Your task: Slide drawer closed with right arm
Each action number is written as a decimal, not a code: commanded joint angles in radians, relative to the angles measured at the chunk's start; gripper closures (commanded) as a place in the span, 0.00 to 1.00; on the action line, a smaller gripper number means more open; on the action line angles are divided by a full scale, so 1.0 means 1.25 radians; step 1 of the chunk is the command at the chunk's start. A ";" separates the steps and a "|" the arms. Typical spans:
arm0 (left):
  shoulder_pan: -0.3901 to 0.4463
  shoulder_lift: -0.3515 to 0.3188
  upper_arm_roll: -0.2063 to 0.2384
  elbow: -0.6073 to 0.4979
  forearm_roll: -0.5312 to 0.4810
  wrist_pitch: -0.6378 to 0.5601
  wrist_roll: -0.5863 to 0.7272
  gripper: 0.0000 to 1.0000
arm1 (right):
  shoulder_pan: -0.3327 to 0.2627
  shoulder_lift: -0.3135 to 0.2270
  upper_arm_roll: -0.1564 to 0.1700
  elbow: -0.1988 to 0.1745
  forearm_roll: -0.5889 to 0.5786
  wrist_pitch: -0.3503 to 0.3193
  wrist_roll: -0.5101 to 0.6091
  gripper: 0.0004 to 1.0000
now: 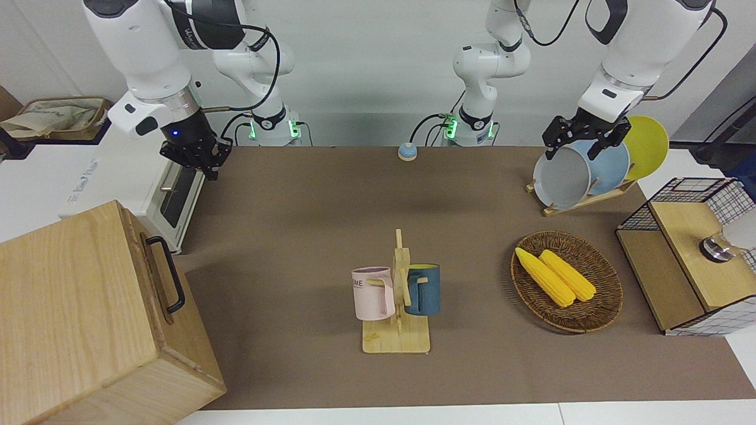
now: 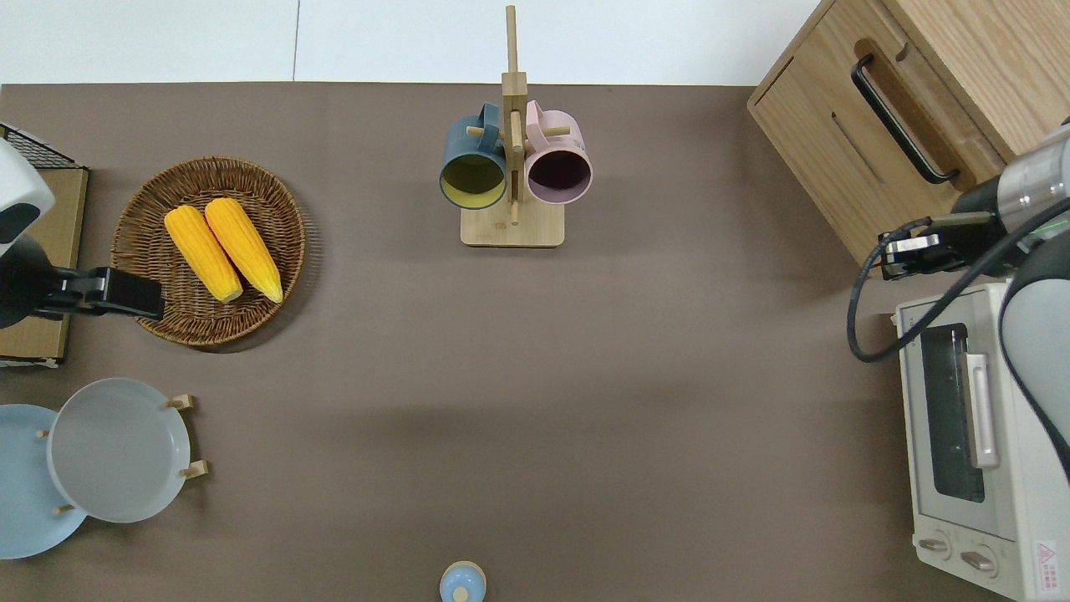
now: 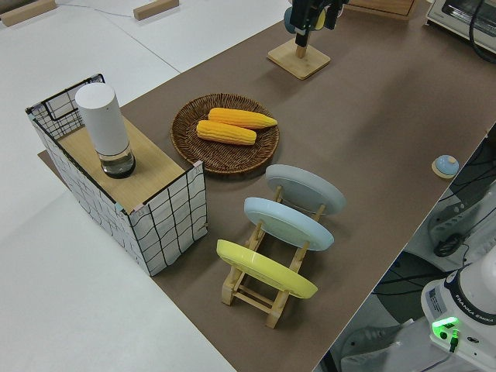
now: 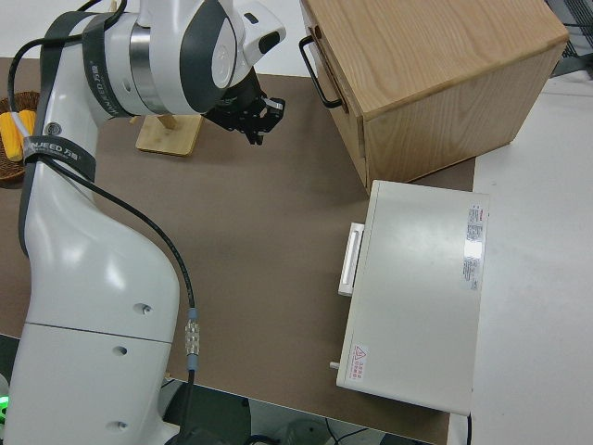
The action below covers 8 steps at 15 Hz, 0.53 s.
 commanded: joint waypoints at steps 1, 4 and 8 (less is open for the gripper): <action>0.003 0.009 -0.005 0.020 0.014 -0.016 0.008 0.01 | -0.004 -0.011 0.008 -0.018 -0.019 0.003 -0.007 0.02; 0.003 0.009 -0.005 0.021 0.014 -0.016 0.008 0.01 | -0.005 -0.013 0.009 -0.016 -0.032 -0.002 -0.014 0.02; 0.003 0.009 -0.005 0.021 0.014 -0.016 0.008 0.01 | -0.006 -0.007 0.008 -0.016 -0.035 -0.001 -0.011 0.02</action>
